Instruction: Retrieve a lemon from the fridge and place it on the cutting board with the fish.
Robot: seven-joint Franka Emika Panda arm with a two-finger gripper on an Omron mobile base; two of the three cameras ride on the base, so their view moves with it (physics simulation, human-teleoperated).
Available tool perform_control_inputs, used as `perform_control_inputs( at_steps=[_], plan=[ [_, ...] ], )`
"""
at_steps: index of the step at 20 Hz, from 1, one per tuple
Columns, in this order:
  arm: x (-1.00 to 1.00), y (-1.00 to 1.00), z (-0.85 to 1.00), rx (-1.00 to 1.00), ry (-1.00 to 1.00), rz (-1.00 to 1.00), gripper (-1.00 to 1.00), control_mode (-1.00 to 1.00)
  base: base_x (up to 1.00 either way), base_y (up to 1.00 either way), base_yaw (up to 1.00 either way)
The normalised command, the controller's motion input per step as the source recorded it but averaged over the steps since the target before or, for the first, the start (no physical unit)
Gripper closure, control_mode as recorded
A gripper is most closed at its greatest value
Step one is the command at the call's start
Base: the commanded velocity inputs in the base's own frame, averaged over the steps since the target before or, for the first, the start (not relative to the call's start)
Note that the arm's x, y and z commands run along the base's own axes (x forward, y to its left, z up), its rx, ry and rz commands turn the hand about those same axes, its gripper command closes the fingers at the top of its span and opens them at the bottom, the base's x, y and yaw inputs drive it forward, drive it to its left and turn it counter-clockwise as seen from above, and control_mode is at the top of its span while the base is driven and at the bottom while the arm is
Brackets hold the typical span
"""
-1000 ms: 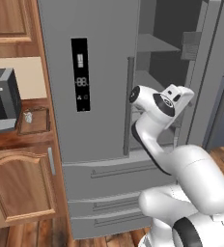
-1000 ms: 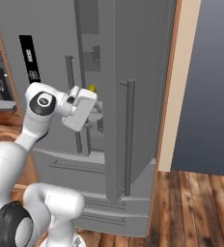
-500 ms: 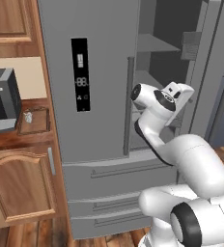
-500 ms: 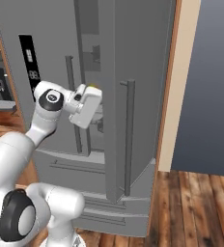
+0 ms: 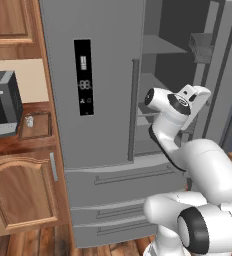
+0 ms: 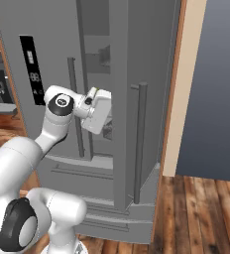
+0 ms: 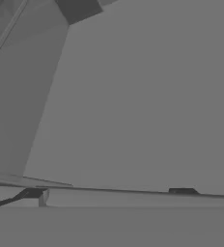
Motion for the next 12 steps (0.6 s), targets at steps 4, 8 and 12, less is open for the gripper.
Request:
perform_control_inputs(
  at_steps=[4, 8, 12],
  plan=[
    [-0.25, -0.88, -0.01, -0.07, 0.00, -0.10, -1.00, -1.00, 0.00, 0.00, 0.00],
    [-0.17, -1.00, -0.03, -0.08, 0.00, -0.15, -1.00, -1.00, 0.00, 0.00, 0.00],
    [-0.02, -1.00, -0.02, -0.11, 0.02, -0.18, -1.00, -1.00, 0.00, 0.00, 0.00]
  ],
)
